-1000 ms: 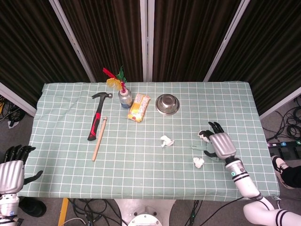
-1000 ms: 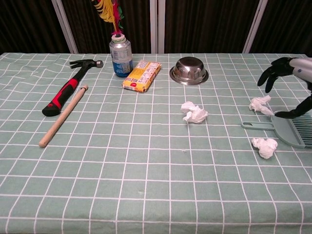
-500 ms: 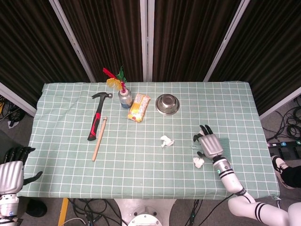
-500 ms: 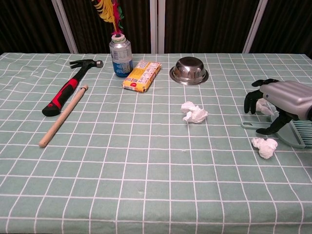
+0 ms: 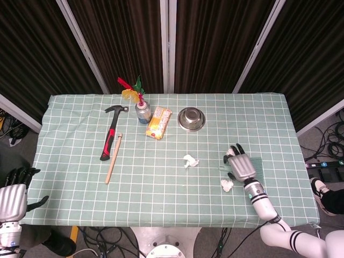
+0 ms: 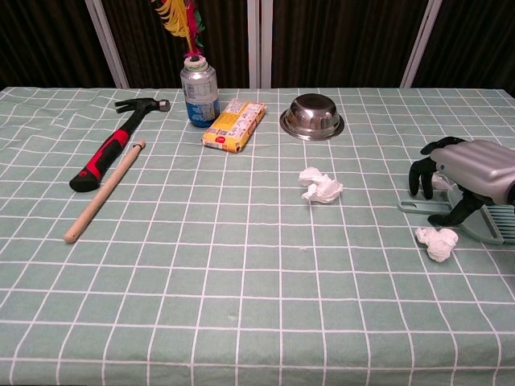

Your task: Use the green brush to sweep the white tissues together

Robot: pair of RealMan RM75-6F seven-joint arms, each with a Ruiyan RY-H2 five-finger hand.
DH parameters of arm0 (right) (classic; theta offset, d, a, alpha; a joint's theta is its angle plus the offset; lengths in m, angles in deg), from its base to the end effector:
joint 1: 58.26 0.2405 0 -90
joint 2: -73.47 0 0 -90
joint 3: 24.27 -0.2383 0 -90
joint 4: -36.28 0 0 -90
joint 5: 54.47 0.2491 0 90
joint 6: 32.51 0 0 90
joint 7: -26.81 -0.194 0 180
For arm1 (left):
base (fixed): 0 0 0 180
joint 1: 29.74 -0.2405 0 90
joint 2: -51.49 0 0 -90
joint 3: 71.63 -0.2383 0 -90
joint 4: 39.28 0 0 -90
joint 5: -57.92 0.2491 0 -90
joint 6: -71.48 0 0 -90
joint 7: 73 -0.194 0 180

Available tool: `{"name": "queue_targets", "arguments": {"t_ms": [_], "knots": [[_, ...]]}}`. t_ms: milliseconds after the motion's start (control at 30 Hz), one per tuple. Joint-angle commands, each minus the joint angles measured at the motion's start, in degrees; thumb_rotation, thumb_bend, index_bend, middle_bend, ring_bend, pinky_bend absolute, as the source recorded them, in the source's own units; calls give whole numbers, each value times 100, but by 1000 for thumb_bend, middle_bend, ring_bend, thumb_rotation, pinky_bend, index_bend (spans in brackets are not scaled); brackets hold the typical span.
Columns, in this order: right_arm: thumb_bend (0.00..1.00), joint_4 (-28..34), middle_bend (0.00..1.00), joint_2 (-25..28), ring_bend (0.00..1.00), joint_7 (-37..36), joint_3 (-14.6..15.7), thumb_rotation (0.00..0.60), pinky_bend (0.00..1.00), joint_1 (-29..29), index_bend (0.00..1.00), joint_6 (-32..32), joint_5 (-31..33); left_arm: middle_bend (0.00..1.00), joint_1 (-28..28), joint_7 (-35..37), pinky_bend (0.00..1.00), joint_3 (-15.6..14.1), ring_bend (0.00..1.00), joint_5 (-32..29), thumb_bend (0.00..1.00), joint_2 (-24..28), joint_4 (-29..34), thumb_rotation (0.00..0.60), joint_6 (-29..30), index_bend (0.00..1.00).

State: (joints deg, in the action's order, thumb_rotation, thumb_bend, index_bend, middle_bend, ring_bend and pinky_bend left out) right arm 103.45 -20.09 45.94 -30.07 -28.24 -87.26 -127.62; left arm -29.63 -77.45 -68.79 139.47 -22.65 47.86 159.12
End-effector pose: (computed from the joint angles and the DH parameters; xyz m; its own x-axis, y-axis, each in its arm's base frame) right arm -0.2562 -0.3590 -0.0831 0.6186 -0.2754 0.7359 -0.7842 -0.2742 0.5566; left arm -0.3356 0.2048 0.0807 0.3871 0.0021 0.9221 0.9118 0.1477 -0.3831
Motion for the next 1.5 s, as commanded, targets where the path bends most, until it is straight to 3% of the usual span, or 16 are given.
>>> {"name": "queue_targets", "arguments": {"t_ms": [33, 467, 733, 867, 1100, 1300, 1500], "knots": [[202, 19, 470, 24, 88, 74, 17, 600, 0, 40, 431, 67, 35, 196, -4, 9, 99, 4, 112, -6, 111, -1, -8, 600, 2, 230], [353, 514, 510, 302, 110, 215, 91, 600, 0, 148, 484, 189, 43, 194, -35, 36, 99, 6, 112, -22, 111, -13, -36, 600, 22, 230], [394, 1370, 536, 1301, 136, -861, 34, 600, 0, -77, 517, -372, -464, 194, -63, -31, 99, -4, 112, 4, 111, 31, 41, 600, 73, 230], [400, 1322, 545, 1650, 147, -1728, -57, 600, 0, -124, 522, -437, -575, 194, -54, -117, 99, -2, 111, 22, 111, 52, 111, 600, 78, 230], [425, 200, 544, 1499, 148, -3884, -123, 600, 0, 252, 523, -307, -1237, 194, -29, -288, 99, 10, 111, 22, 111, 85, 273, 600, 67, 231], [446, -1173, 542, 852, 148, -5411, 31, 600, 0, 768, 523, -318, -1861, 193, -42, -485, 99, 39, 112, -14, 111, 176, 465, 600, 119, 230], [477, -2545, 542, -22, 148, -6400, 163, 600, 0, 1104, 523, -331, -2037, 194, -63, -571, 99, 57, 112, -89, 111, 230, 597, 600, 130, 230]]}}
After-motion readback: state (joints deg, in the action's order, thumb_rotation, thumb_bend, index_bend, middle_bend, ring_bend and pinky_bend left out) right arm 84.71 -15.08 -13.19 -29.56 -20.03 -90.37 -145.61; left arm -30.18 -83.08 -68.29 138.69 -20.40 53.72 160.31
